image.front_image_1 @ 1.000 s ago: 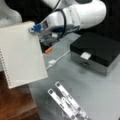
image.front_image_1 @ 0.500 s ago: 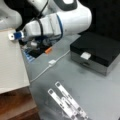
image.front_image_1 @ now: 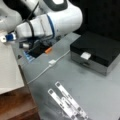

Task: Turn off the lamps. Pick up the book. Place the book on the shelf position.

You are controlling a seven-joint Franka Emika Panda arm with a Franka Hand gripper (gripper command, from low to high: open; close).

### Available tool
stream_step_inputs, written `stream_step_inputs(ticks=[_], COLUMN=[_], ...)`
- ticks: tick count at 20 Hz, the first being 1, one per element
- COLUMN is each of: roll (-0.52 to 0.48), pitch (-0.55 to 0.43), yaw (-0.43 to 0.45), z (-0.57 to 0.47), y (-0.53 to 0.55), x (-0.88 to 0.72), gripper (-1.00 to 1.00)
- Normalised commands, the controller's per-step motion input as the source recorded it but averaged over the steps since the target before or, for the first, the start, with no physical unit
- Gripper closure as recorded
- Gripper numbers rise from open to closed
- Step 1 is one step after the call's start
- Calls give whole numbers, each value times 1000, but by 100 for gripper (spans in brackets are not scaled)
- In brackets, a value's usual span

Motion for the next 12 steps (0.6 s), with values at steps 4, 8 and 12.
stream_step_inputs(ticks=[4, 8, 12], roll=[-51, -61, -45], pitch=[-131, -142, -161], yaw=[238, 213, 188], z=[6, -36, -63], y=[-126, -119, -115], x=[-229, -227, -237], gripper=[100, 100, -100])
